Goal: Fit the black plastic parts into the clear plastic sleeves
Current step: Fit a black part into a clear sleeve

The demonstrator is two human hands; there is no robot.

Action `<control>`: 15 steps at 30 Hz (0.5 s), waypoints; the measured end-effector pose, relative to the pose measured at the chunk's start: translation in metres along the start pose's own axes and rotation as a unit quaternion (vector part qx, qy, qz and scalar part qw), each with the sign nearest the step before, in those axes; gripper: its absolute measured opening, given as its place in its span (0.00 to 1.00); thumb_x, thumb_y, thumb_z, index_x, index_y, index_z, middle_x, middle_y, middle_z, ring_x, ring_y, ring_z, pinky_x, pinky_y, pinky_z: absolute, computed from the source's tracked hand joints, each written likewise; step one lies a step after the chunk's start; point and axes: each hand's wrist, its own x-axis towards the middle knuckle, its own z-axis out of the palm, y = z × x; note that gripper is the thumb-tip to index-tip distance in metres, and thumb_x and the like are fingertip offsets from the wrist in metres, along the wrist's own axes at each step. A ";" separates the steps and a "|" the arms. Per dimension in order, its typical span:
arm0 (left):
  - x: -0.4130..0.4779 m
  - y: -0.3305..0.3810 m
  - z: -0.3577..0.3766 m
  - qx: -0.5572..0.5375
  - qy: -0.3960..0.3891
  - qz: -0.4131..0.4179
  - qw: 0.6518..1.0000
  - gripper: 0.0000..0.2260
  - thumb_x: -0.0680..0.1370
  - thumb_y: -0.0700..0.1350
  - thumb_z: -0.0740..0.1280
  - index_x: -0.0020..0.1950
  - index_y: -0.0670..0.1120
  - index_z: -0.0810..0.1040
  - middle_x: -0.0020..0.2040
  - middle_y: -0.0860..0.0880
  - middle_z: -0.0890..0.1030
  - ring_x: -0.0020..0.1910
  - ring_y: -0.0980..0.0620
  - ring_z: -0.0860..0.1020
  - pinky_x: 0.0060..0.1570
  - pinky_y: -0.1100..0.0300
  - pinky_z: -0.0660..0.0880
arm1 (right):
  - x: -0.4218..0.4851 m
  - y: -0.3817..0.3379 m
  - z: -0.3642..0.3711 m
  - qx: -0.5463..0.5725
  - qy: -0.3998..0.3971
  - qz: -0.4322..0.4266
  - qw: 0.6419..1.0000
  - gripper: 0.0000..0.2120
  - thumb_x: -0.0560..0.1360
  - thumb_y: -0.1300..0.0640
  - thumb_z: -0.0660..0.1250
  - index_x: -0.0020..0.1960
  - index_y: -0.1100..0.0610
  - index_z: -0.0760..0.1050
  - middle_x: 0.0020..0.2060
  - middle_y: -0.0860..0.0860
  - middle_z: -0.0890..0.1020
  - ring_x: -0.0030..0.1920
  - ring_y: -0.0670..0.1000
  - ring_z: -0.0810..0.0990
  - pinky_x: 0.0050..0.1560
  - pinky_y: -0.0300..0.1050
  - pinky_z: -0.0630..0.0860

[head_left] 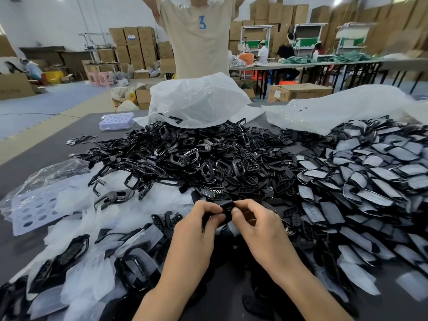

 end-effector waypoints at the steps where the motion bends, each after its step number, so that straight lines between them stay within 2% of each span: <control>1: 0.000 0.000 0.000 -0.011 0.004 -0.004 1.000 0.15 0.79 0.43 0.69 0.48 0.65 0.75 0.47 0.69 0.82 0.48 0.68 0.80 0.45 0.77 0.69 | 0.000 0.000 0.000 -0.003 -0.001 0.005 1.000 0.05 0.80 0.50 0.67 0.47 0.43 0.80 0.39 0.38 0.84 0.39 0.41 0.82 0.38 0.30 0.74; 4: 0.001 0.003 0.000 -0.057 0.005 0.000 0.998 0.14 0.79 0.40 0.70 0.46 0.61 0.76 0.54 0.67 0.81 0.53 0.66 0.80 0.50 0.73 0.72 | 0.001 0.001 -0.001 0.012 0.007 0.036 0.999 0.05 0.79 0.48 0.67 0.46 0.44 0.81 0.39 0.37 0.84 0.39 0.39 0.81 0.38 0.29 0.72; 8: 0.000 0.013 -0.002 -0.120 0.036 0.008 0.992 0.12 0.80 0.39 0.68 0.45 0.58 0.77 0.55 0.64 0.82 0.52 0.61 0.81 0.49 0.73 0.73 | 0.006 0.005 -0.003 0.076 0.030 0.076 0.994 0.05 0.78 0.47 0.68 0.44 0.43 0.80 0.39 0.40 0.85 0.39 0.39 0.81 0.38 0.28 0.73; 10: 0.003 0.015 -0.006 -0.192 0.069 0.001 0.979 0.07 0.79 0.43 0.68 0.45 0.56 0.78 0.55 0.58 0.84 0.51 0.57 0.82 0.51 0.68 0.76 | 0.008 0.005 -0.006 0.125 0.040 0.099 0.986 0.05 0.77 0.46 0.68 0.44 0.45 0.80 0.38 0.45 0.85 0.39 0.42 0.80 0.42 0.34 0.76; 12: 0.007 0.014 -0.010 -0.280 0.097 -0.031 0.955 0.02 0.77 0.47 0.68 0.46 0.53 0.80 0.50 0.52 0.86 0.49 0.53 0.84 0.48 0.67 0.77 | 0.012 0.003 -0.010 0.198 0.048 0.121 0.972 0.12 0.71 0.43 0.68 0.43 0.51 0.80 0.39 0.50 0.84 0.42 0.47 0.80 0.49 0.46 0.78; 13: 0.008 0.013 -0.011 -0.318 0.101 -0.053 0.941 0.03 0.76 0.47 0.68 0.45 0.52 0.81 0.48 0.50 0.86 0.48 0.52 0.84 0.46 0.67 0.78 | 0.013 0.002 -0.013 0.246 0.052 0.126 0.960 0.13 0.69 0.43 0.68 0.42 0.53 0.80 0.42 0.52 0.85 0.44 0.49 0.82 0.51 0.49 0.79; 15: 0.010 0.007 -0.012 -0.358 0.093 -0.091 0.925 0.08 0.79 0.42 0.68 0.44 0.54 0.83 0.46 0.48 0.86 0.48 0.50 0.85 0.46 0.66 0.79 | 0.017 0.002 -0.018 0.345 0.054 0.130 0.928 0.10 0.72 0.48 0.70 0.45 0.55 0.81 0.47 0.55 0.87 0.47 0.51 0.85 0.49 0.49 0.82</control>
